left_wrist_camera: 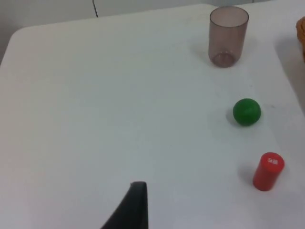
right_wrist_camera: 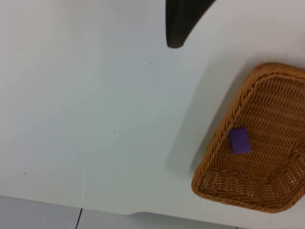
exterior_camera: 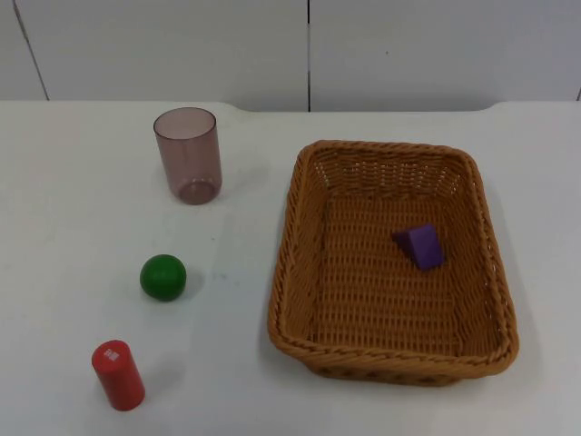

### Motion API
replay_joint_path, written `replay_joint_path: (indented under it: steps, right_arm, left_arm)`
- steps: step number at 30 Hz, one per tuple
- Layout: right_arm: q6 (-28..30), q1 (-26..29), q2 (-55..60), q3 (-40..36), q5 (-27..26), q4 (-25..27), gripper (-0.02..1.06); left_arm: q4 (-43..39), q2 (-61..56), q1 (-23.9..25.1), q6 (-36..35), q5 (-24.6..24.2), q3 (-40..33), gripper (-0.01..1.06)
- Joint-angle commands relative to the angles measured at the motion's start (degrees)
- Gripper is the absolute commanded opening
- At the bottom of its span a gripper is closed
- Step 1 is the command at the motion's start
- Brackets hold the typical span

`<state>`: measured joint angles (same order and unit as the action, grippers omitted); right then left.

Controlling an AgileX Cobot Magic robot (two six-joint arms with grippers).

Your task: Pick up the basket with the left hand and place the triangular block into the basket with the right hand.

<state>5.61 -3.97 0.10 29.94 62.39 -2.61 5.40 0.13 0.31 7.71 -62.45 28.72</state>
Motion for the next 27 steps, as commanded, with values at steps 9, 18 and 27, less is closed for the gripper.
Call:
replay_joint_path:
  steps: [9, 18, 27]
  right_arm:
    - [-7.55, 0.12, -0.10, -0.37, -0.59, -0.17, 1.04]
    - [-7.55, 0.12, -0.10, -0.37, -0.59, -0.17, 1.04]
    - [-7.55, 0.12, -0.10, -0.37, -0.59, -0.17, 1.04]
  left_arm:
    - [-0.20, -0.13, -0.22, -0.53, 0.68, -0.29, 1.05]
    - [-0.20, -0.13, -0.22, -0.53, 0.68, -0.29, 1.05]
    - [-0.20, -0.13, -0.22, -0.53, 0.68, -0.29, 1.05]
